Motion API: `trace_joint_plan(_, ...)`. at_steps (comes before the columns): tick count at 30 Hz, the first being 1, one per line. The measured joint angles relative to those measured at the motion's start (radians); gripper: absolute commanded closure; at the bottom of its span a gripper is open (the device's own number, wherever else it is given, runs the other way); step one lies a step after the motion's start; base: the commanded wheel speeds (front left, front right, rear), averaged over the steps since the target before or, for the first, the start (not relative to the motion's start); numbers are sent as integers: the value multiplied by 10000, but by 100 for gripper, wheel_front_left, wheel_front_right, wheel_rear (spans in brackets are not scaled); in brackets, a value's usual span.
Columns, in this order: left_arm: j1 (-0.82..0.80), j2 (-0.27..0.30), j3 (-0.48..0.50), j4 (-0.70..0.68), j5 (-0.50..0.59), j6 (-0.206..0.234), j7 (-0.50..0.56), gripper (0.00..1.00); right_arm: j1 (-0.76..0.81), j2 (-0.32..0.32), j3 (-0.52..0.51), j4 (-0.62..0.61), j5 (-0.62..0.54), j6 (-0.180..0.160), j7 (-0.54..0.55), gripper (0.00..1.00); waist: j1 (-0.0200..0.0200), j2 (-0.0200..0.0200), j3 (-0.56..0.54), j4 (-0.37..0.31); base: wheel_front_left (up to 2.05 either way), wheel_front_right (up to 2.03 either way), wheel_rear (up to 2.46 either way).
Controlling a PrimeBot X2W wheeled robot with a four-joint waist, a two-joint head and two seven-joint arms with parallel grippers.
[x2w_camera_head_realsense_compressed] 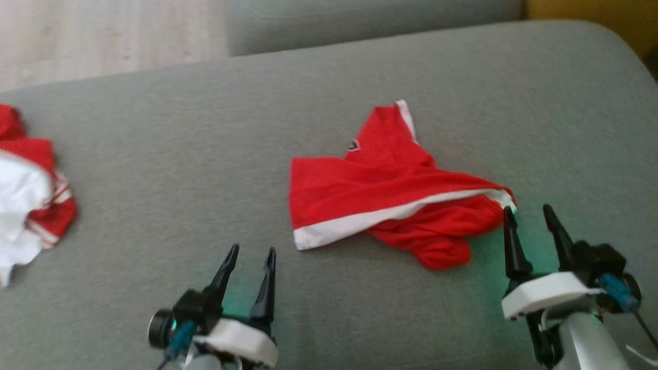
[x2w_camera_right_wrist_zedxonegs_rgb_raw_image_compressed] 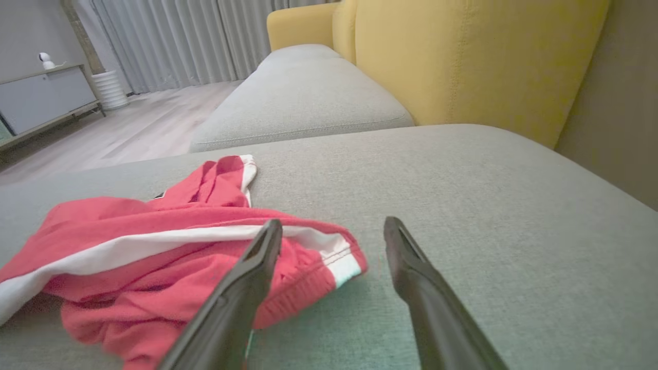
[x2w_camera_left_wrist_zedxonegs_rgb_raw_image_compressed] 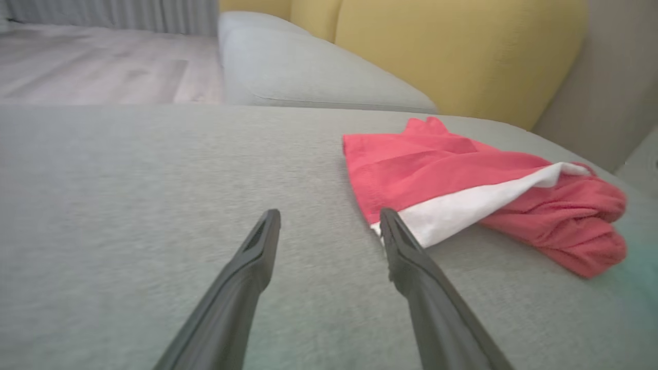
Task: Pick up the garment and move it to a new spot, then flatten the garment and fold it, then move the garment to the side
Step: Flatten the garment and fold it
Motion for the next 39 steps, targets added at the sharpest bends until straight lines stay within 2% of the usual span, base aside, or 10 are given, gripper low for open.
trace_joint_plan(7, -680, -10, -600, 1243, -1258, -481, 0, 0, -133, -2, -54, -50, -15, 0, 0, 0, -1, 0, 545, -895, 0, 0, 0)
trace_joint_plan(12, -1006, -2, -780, 1611, -1751, -654, -15, 0, -180, 0, -84, -111, -15, 0, 0, 0, -1, 0, 930, -1247, 0, 0, 0)
trace_joint_plan(17, -1485, 29, -1078, 1801, -1827, -663, -50, 0, -412, 0, -13, -155, -8, 0, 0, 0, -1, 0, 1130, -1463, 0, 0, 0)
trace_joint_plan(25, -1864, 115, -1981, 1737, -2615, -660, -88, 0, -503, 0, 58, -169, 155, 0, 0, 0, -1, 0, 1303, -1587, 0, 0, 0)
trace_joint_plan(31, -1971, 157, -2274, 1526, -3035, -660, -86, 0, -504, 0, 90, -169, 278, 0, 0, 0, -1, 0, 1357, -1609, 0, 0, 0)
trace_joint_plan(32, -1978, 155, -2270, 1446, -3041, -660, -82, 7, -504, 0, 107, -167, 280, 0, 0, 0, -1, 0, 1361, -1608, 0, 0, 0)
trace_joint_plan(35, -1951, 136, -2253, 1269, -3076, -667, -73, 15, -504, 0, 169, -167, 316, 0, 0, 0, -1, 0, 1359, -1593, 0, 0, 0)
trace_joint_plan(37, -1942, 121, -2263, 1264, -3078, -667, -73, 25, -504, 0, 184, -159, 403, 0, 0, 0, 0, 0, 1351, -1570, 0, 0, 0)
trace_joint_plan(39, -1938, 115, -2278, 1285, -3080, -688, -71, 51, -504, 0, 198, -150, 447, 0, 0, 0, -1, 0, 1336, -1543, 0, 0, 0)
